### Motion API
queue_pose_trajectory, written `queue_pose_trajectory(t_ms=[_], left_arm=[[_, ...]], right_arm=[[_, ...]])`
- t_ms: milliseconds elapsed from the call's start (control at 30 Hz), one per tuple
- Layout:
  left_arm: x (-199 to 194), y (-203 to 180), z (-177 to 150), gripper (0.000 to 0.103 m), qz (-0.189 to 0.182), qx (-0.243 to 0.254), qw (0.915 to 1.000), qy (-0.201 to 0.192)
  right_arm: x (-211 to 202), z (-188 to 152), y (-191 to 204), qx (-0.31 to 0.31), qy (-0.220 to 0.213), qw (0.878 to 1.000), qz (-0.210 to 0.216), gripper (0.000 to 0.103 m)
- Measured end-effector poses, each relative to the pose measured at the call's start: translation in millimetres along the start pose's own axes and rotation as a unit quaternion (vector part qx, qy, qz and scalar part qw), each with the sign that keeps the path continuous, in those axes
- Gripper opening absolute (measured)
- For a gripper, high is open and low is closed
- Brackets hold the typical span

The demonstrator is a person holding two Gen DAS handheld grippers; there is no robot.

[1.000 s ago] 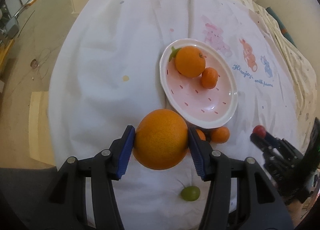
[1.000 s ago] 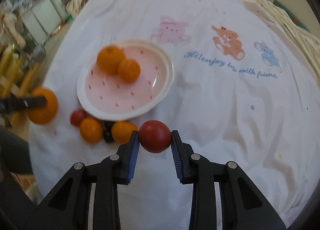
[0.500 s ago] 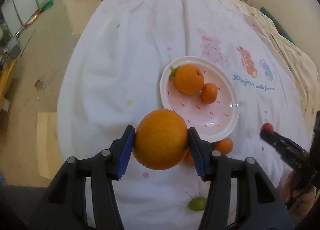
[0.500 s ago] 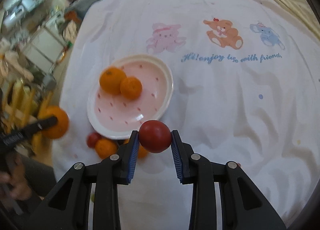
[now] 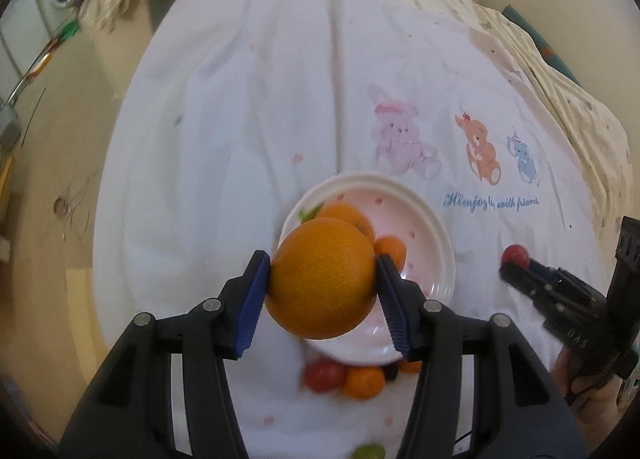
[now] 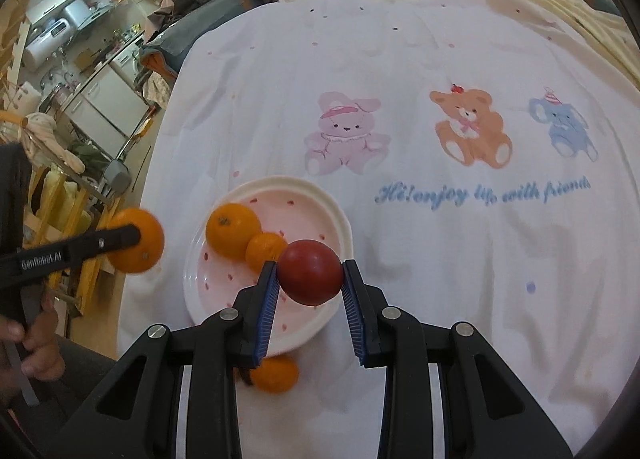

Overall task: Organize fruits
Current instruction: 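Lower the large orange onto the plate with the left gripper while the right gripper carries the tomato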

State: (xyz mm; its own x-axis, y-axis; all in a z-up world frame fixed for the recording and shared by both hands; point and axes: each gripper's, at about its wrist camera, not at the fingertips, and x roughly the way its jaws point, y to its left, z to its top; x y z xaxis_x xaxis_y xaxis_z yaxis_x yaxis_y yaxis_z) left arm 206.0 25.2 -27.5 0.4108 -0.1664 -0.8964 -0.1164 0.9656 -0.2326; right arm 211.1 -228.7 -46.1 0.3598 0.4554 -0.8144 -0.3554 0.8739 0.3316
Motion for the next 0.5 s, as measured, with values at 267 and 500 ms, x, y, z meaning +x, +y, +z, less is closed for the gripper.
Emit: queue_pose_trajectory(t_ms=[267, 500], left_arm=[[37.8, -19.1, 36.6, 0.05, -0.038, 0.014, 0.9991, 0.013], [70.2, -38.0, 50.7, 0.05, -0.054, 0.032, 0.9975, 0.033]], right_arm=[[38.1, 14.4, -7.9, -0.017, 0.029, 0.999, -0.001, 0.034], [63.1, 17.9, -8.2, -0.028, 0.052, 0.998, -0.001, 0.034]])
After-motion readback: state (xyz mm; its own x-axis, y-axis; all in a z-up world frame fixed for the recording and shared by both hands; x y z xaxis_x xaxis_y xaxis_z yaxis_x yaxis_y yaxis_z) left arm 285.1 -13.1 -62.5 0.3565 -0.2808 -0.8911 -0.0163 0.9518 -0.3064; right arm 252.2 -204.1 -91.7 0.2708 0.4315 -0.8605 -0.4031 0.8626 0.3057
